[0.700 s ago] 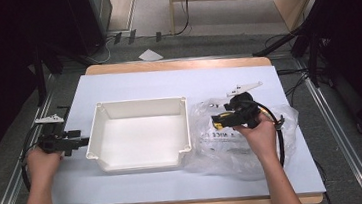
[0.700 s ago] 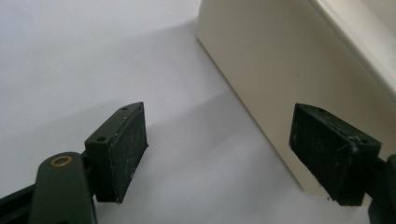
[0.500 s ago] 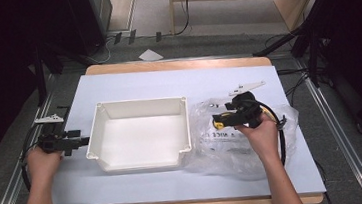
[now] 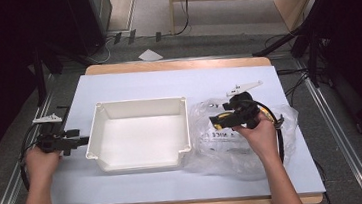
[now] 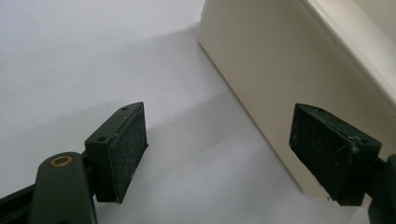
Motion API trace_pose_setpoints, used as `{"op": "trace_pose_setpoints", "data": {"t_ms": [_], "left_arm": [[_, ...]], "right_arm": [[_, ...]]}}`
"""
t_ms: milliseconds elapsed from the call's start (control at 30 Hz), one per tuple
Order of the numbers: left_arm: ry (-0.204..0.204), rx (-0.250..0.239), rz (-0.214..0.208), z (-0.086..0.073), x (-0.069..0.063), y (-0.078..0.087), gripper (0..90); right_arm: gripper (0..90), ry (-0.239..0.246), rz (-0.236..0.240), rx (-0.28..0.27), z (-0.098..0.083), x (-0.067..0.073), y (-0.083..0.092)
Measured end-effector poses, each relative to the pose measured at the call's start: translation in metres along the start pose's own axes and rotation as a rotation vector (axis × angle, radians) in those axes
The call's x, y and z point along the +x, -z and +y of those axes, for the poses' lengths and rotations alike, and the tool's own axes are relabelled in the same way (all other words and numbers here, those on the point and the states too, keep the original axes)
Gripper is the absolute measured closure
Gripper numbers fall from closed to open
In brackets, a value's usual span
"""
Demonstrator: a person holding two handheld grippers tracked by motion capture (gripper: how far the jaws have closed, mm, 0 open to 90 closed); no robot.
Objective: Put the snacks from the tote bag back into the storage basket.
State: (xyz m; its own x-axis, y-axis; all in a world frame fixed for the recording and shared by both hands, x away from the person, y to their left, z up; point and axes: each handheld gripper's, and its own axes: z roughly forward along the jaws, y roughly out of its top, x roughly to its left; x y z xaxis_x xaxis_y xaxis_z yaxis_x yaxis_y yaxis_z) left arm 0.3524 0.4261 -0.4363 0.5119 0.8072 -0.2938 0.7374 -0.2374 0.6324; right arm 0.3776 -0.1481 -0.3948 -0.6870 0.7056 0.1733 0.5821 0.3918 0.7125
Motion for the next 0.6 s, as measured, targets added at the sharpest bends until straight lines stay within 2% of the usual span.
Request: {"op": "trace_pose_setpoints", "data": {"t_ms": [67,133,233,267,367,467,600], "left_arm": [[0.0,-0.005,0.0,0.0,0.0001,0.0001,20.4],[0.002,-0.011,0.001,0.0001,0.0001,0.0005,20.4],[0.004,-0.01,0.001,0.0004,0.0004,0.0006,20.3],[0.004,-0.009,0.0,0.0008,0.0005,0.0003,20.4],[0.003,-0.008,0.002,0.001,0.0005,0.0002,20.4],[0.003,-0.009,0.004,0.001,0.0008,0.0004,20.3],[0.002,-0.009,0.007,0.0012,0.0009,0.0004,20.4]], "right_arm": [[23.7,-0.002,0.012,-0.006,0.0004,-0.0002,0.001],[18.2,-0.001,0.011,-0.009,0.0014,0.0,0.0016],[17.1,-0.011,-0.013,-0.006,0.0029,0.001,0.0013],[17.1,-0.023,-0.035,0.001,0.0036,0.0009,0.0002],[17.1,-0.038,-0.032,0.017,0.003,0.0,-0.0005],[17.6,-0.042,0.032,0.003,0.0011,-0.002,-0.0004],[19.8,-0.028,0.032,-0.006,0.0011,-0.0005,0.0008]]}}
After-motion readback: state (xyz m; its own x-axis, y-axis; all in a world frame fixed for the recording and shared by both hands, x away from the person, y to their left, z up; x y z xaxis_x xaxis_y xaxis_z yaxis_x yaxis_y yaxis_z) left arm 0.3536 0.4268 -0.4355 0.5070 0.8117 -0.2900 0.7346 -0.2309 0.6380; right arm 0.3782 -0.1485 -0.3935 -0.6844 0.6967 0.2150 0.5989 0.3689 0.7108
